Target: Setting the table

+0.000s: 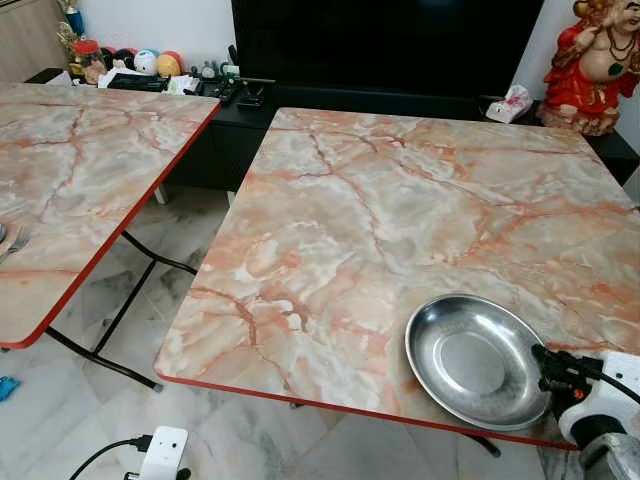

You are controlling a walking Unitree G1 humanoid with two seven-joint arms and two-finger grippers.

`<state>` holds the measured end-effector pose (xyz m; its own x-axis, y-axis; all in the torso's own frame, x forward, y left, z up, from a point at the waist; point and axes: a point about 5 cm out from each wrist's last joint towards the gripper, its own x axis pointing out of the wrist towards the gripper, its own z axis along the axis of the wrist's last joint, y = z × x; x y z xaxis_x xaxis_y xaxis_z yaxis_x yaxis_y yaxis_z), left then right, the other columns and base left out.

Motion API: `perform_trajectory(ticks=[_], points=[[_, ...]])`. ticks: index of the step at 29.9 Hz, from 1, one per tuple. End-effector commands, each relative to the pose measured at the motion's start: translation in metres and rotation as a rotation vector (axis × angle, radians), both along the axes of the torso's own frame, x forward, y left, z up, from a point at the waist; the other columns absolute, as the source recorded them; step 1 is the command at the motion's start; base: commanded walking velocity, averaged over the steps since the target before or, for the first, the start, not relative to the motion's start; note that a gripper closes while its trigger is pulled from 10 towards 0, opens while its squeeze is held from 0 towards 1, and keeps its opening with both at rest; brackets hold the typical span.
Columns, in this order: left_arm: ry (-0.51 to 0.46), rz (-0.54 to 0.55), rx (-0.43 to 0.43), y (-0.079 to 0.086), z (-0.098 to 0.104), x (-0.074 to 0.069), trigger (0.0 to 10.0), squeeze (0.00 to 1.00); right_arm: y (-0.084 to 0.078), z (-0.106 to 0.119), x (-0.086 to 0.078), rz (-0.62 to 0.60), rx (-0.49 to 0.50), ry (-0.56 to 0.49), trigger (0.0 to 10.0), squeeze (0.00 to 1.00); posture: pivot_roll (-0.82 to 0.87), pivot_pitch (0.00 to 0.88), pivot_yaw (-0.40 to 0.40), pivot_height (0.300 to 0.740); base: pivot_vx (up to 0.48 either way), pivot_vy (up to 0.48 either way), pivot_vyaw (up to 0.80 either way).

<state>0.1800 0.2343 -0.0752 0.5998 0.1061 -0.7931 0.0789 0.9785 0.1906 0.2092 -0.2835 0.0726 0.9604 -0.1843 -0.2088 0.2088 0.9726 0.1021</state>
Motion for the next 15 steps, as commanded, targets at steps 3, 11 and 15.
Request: perform_trajectory(ticks=[3,11,15], points=[[0.034,0.003,0.003,0.001,-0.003,-0.007,10.0,0.00,-0.006,0.010,0.000,-0.053,-0.030,-0.063,10.0,0.00,0.03,0.022,-0.015,0.740,0.000,0.000,0.00],[0.033,0.002,0.009,0.000,-0.004,-0.007,10.0,0.00,-0.005,0.037,0.006,-0.183,-0.245,-0.227,10.0,0.00,0.02,0.020,-0.011,0.740,0.000,0.000,0.00],[0.026,0.001,0.016,0.001,-0.003,-0.006,10.0,0.00,0.038,0.042,0.021,-0.078,-0.312,-0.315,10.0,0.00,0.03,0.020,-0.011,0.740,0.000,0.000,0.00]])
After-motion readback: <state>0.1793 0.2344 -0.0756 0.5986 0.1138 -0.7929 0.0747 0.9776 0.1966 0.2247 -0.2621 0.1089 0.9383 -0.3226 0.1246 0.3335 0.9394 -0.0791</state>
